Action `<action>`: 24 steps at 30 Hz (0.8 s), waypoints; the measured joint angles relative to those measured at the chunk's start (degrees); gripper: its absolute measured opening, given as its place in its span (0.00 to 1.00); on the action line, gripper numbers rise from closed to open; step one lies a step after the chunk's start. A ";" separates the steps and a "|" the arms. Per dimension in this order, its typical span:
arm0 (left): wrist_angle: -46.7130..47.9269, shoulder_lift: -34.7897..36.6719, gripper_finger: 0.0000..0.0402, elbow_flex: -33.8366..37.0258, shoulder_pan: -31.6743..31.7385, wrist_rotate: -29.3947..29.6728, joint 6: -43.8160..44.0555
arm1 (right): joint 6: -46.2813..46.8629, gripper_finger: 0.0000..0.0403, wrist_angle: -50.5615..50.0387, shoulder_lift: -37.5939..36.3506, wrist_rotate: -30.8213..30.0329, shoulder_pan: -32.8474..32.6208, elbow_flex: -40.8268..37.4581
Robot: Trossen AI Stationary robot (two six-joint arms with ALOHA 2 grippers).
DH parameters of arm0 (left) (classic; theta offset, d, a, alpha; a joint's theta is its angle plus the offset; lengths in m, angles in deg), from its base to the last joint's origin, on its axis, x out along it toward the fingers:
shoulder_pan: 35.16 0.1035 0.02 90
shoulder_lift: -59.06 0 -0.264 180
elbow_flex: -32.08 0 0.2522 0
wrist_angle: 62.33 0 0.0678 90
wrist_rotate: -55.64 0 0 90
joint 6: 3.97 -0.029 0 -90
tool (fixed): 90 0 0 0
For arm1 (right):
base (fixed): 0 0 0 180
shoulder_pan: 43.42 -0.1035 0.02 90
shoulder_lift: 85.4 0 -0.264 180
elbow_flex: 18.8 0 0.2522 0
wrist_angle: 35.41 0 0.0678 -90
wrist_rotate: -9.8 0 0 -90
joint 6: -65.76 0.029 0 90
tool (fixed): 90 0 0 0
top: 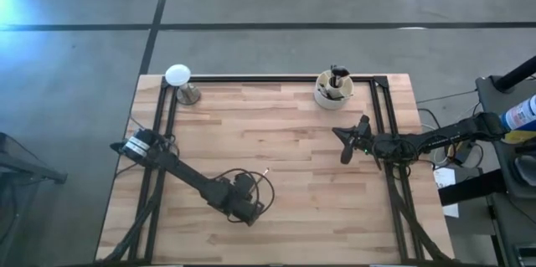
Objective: Put items in baskets/containers
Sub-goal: Put the black eyeshadow brush into the white pen organizer
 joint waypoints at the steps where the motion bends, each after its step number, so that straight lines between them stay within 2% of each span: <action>1: -0.43 -0.16 0.02 -0.02 -0.10 -0.21 -0.25 | 0.00 0.02 0.00 0.00 0.00 0.00 0.00; 4: -1.51 -0.05 0.01 -0.04 -0.69 0.90 -1.87 | 0.24 0.02 -0.02 0.00 0.00 0.02 0.00; 15: -3.09 1.52 0.00 0.21 -4.31 15.85 -4.77 | 2.00 0.02 0.12 0.00 0.55 0.01 0.00; 20: -4.10 1.74 0.00 0.29 -4.33 24.12 -6.29 | 3.23 0.02 1.32 0.00 3.52 0.02 0.00; 24: -10.09 1.78 0.00 1.62 -4.35 31.57 -9.93 | 3.43 0.02 1.70 0.00 7.60 0.02 0.00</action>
